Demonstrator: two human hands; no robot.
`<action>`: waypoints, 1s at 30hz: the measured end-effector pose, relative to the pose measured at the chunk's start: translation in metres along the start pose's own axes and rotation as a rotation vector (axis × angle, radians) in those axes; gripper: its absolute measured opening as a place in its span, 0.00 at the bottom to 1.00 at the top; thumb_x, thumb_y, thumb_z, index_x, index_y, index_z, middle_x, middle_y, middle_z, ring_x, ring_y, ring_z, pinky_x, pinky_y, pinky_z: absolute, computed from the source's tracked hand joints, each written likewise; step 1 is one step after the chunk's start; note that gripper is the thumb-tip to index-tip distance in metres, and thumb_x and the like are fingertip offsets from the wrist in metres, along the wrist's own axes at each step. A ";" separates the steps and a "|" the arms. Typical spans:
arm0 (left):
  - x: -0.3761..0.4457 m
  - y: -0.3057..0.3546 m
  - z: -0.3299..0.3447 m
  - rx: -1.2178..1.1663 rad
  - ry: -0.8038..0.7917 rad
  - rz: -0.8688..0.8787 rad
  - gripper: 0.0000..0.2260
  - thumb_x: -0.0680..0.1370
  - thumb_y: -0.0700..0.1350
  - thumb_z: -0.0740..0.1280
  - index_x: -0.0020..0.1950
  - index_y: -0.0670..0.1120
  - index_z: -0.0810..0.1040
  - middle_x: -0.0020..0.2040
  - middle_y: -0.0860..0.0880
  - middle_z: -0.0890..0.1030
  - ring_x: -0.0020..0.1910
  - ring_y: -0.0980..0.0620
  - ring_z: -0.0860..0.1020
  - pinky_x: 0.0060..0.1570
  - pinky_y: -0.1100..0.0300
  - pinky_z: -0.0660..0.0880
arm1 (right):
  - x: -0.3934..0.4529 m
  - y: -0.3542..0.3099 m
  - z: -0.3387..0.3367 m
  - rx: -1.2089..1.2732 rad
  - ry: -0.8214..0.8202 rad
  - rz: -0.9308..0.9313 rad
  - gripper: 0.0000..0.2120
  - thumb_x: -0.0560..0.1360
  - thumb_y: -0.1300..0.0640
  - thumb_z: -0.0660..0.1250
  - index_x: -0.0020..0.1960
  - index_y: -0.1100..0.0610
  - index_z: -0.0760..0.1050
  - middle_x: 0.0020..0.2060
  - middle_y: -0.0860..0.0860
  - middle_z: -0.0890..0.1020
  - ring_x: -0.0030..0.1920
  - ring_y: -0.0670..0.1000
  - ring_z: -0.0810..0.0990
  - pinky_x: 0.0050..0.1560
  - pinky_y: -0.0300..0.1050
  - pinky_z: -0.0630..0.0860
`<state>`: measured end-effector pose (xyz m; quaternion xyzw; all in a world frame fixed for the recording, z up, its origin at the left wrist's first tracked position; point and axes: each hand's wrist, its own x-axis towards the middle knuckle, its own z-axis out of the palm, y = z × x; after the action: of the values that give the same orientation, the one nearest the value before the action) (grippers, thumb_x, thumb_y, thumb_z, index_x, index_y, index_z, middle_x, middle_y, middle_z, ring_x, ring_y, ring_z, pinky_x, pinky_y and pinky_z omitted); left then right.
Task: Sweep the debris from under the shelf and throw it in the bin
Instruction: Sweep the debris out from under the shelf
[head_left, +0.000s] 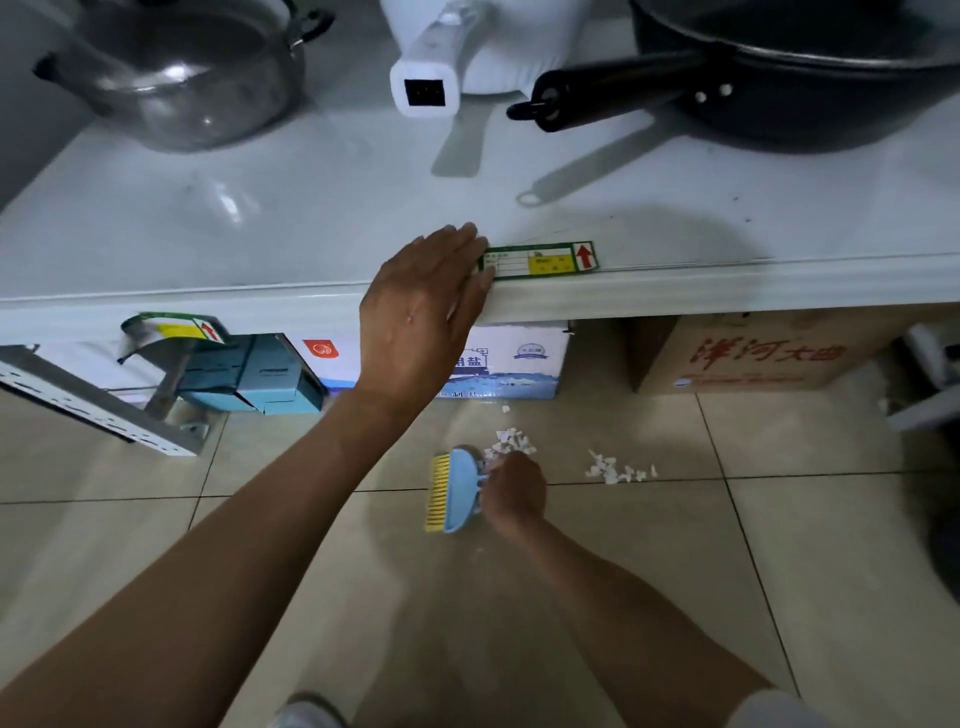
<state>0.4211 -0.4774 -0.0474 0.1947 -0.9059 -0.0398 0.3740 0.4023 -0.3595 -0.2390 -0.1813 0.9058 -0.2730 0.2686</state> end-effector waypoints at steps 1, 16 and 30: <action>0.000 0.000 0.001 0.011 0.013 0.005 0.16 0.82 0.51 0.58 0.63 0.47 0.79 0.64 0.49 0.79 0.66 0.51 0.76 0.68 0.57 0.70 | 0.003 0.011 -0.010 -0.006 0.016 0.020 0.12 0.73 0.57 0.66 0.54 0.56 0.81 0.54 0.54 0.84 0.56 0.55 0.82 0.54 0.44 0.77; -0.003 0.001 0.013 0.079 0.161 0.041 0.14 0.82 0.49 0.60 0.60 0.46 0.82 0.61 0.48 0.82 0.62 0.50 0.79 0.62 0.55 0.74 | 0.013 0.068 -0.085 0.232 0.160 0.195 0.09 0.67 0.64 0.70 0.46 0.57 0.83 0.45 0.51 0.87 0.48 0.52 0.85 0.51 0.47 0.82; -0.004 -0.001 0.017 0.095 0.192 0.083 0.14 0.82 0.47 0.58 0.60 0.46 0.81 0.61 0.49 0.82 0.62 0.51 0.79 0.61 0.54 0.75 | 0.059 0.030 -0.070 0.177 0.195 0.243 0.14 0.73 0.59 0.70 0.57 0.62 0.77 0.57 0.58 0.82 0.58 0.57 0.81 0.54 0.45 0.77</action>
<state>0.4127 -0.4780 -0.0624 0.1773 -0.8742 0.0376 0.4505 0.3095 -0.3361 -0.2298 -0.0189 0.9153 -0.3333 0.2253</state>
